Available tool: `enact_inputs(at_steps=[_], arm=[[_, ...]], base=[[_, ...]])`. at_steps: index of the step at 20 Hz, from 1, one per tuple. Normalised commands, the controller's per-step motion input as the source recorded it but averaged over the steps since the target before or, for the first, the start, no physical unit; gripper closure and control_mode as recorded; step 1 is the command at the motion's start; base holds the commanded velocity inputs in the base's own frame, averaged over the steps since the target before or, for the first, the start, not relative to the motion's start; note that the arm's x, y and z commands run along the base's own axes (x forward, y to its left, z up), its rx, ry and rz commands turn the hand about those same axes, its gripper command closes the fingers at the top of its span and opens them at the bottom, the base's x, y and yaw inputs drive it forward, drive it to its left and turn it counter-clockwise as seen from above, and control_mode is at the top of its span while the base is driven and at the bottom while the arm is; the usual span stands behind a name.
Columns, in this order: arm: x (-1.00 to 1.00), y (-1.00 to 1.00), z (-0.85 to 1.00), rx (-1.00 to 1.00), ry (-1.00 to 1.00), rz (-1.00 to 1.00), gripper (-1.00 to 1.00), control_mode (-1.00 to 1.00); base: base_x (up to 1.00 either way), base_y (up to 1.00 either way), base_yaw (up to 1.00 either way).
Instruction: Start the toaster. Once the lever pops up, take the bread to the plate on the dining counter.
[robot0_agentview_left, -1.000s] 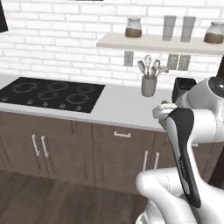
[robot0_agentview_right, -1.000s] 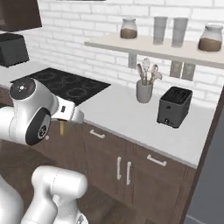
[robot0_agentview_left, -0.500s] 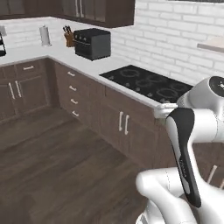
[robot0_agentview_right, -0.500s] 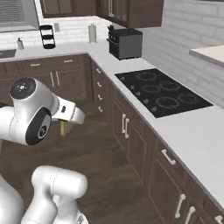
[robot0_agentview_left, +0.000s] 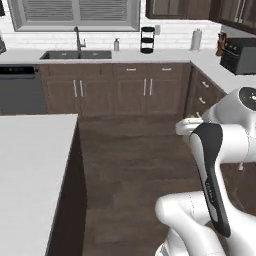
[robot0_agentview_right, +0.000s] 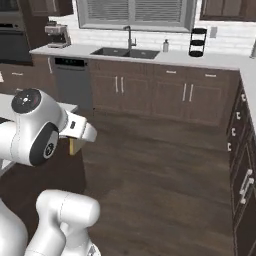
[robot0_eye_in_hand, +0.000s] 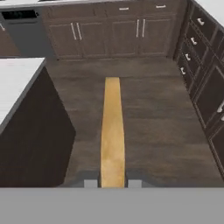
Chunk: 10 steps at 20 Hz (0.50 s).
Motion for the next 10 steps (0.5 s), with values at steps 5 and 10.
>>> enact_inputs(at_steps=[5,10], arm=[[0.0,0.0,0.0,0.0,0.0,0.0,1.0,1.0],[0.0,0.0,0.0,0.0,0.0,0.0,1.0,1.0]], base=[[0.04,0.0,0.99],[0.04,0.0,0.97]])
